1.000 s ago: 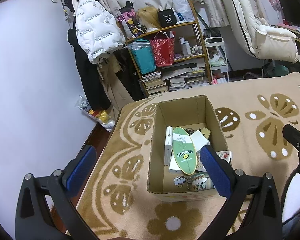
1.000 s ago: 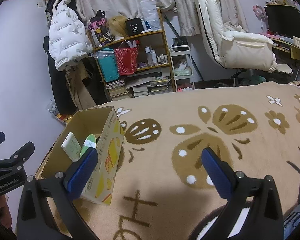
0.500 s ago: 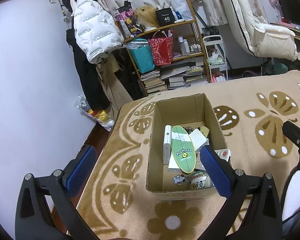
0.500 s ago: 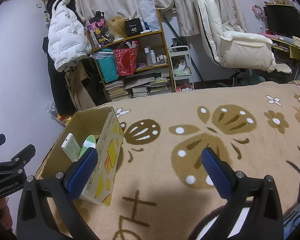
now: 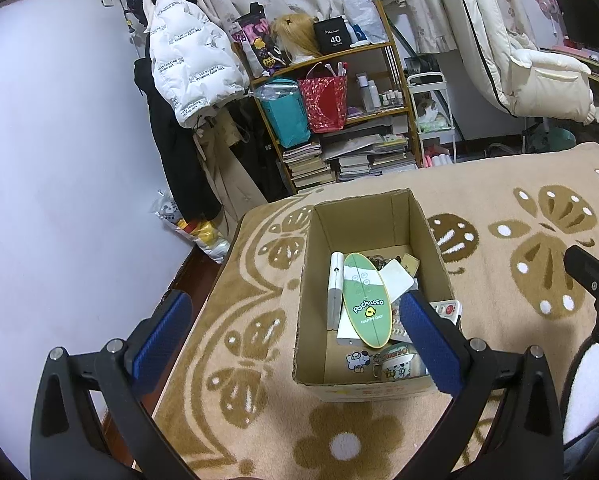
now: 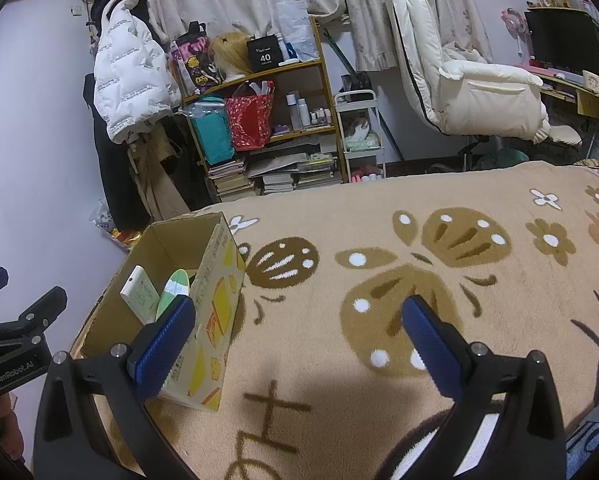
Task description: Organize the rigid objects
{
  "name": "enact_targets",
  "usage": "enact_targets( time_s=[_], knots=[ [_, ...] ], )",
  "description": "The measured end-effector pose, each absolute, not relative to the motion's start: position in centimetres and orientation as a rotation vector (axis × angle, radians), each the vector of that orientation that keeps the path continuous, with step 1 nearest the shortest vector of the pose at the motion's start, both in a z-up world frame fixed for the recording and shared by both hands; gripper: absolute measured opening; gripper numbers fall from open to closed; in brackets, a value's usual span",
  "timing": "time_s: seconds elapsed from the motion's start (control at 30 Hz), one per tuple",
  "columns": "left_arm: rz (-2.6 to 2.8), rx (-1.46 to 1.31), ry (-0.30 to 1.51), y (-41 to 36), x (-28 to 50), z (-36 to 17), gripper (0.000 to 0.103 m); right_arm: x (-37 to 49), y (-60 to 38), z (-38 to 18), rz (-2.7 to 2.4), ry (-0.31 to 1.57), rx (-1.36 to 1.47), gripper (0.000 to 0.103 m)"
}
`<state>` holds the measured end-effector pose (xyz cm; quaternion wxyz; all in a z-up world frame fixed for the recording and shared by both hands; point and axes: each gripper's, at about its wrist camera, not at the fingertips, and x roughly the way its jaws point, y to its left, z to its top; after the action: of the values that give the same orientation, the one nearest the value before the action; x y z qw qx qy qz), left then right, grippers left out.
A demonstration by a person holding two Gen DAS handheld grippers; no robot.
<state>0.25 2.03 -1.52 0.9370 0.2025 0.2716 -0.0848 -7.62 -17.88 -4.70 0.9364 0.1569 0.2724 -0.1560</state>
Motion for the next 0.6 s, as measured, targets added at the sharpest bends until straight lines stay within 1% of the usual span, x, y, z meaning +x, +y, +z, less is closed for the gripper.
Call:
enact_targets(
  time_s=[0.6],
  knots=[
    [-0.163,0.414,0.574,2.33,0.63,-1.75,0.102,-7.66,-18.17,-4.69,-0.315,0.558,0.32,0.103]
  ],
)
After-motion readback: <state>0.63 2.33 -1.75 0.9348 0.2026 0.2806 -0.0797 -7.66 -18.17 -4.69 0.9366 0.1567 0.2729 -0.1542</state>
